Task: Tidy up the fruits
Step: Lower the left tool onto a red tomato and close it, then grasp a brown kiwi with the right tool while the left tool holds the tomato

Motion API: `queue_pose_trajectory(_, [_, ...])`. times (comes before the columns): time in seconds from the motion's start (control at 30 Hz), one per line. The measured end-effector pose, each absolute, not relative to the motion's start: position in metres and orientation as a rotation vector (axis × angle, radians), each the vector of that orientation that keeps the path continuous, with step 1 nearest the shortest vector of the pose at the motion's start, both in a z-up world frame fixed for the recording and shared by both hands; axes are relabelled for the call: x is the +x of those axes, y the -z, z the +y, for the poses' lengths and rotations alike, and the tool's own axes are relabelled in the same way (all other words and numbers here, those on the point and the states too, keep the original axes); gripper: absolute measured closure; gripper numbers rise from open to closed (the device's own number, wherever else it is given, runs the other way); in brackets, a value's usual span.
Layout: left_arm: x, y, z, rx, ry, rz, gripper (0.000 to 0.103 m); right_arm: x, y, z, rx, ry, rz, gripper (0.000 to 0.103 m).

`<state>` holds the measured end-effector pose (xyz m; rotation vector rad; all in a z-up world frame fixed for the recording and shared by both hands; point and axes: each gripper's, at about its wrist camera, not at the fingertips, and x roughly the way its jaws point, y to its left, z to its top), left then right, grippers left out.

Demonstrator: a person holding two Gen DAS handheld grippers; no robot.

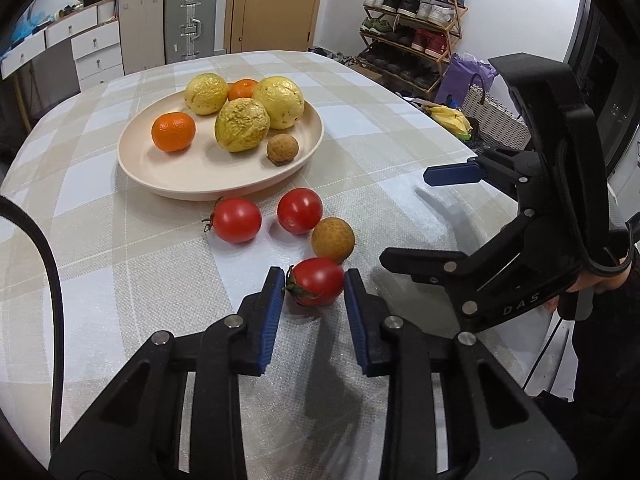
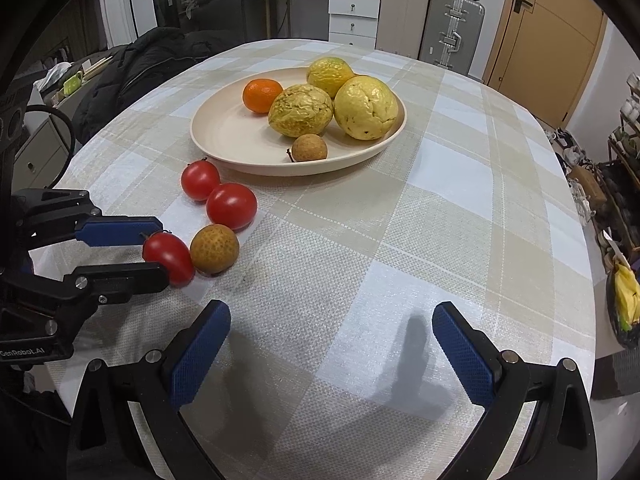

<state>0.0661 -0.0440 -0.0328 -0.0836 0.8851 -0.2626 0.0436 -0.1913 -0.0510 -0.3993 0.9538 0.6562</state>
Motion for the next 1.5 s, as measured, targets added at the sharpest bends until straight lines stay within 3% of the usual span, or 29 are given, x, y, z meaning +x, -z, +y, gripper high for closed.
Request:
queue_pose_trajectory(0.73, [0.067,0.028,-0.035,-0.07,0.231,0.874,0.079,0.036,0.044,-0.183,-0.359,-0.699,0.925,0.001])
queue_pose_trajectory(0.83, [0.067,0.025,-0.029,-0.082,0.216,0.864,0.079,0.03,0.046,-0.173,-0.365,-0.747,0.934,0.009])
queue_pose_trajectory(0.93, [0.067,0.022,-0.024,-0.091,0.204,0.856,0.079,0.025,0.048,-0.164,-0.37,-0.784,0.934,0.028])
queue_pose_trajectory(1.13, [0.068,0.02,-0.017,-0.105,0.187,0.849,0.079,0.021,0.048,-0.153,-0.345,-0.818,0.924,0.038])
queue_pose_trajectory(1.27, [0.068,0.021,-0.015,-0.115,0.178,0.849,0.079,0.02,0.047,-0.151,-0.34,-0.821,0.909,0.05])
queue_pose_trajectory(1.5, [0.068,0.022,-0.014,-0.114,0.177,0.849,0.079,0.016,0.046,-0.146,-0.334,-0.835,0.902,0.06])
